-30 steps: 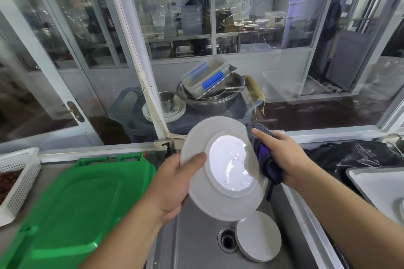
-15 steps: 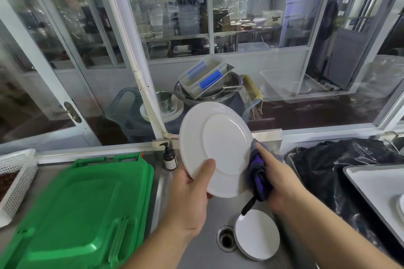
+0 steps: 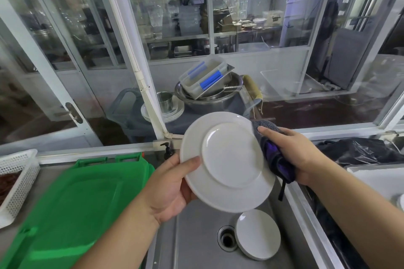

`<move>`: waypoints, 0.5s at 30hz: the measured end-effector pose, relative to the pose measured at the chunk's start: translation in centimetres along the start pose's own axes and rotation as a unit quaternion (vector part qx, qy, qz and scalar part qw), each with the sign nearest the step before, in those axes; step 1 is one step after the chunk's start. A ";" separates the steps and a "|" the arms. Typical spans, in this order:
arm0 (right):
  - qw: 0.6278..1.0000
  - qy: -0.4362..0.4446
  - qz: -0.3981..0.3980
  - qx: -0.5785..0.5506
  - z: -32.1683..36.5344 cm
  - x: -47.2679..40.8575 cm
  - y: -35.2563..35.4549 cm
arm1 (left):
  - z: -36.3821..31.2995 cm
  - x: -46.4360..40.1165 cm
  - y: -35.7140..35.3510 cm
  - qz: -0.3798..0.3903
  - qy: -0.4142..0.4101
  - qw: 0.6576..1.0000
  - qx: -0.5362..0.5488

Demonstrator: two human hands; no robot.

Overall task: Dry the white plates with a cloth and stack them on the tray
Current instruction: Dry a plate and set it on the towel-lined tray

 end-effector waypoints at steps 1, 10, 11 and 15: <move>1.000 0.003 -0.006 0.003 0.1 0.1 -0.1 | 0.1 0.1 -0.3 0.003 -0.008 1.000 0.002; 0.987 -0.044 -0.120 -0.094 -5.6 2.7 -0.6 | 0.5 0.9 -2.7 -0.040 -0.132 0.990 0.028; 0.984 -0.057 -0.123 -0.113 -6.3 3.2 -1.2 | 0.8 1.0 -3.0 -0.047 -0.146 0.987 0.037; 0.963 -0.103 -0.122 -0.216 -7.9 5.1 -3.2 | 2.1 1.1 -4.4 -0.046 -0.153 0.986 0.043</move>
Point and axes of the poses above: each hand's wrist, its own x-axis away from the middle knuckle, its own y-axis out of the back of the hand, z = x × y, the point moved 10 cm from there along -x, towards the middle knuckle, and after that the axes turned 14 degrees about y, right-handed, at the moved point
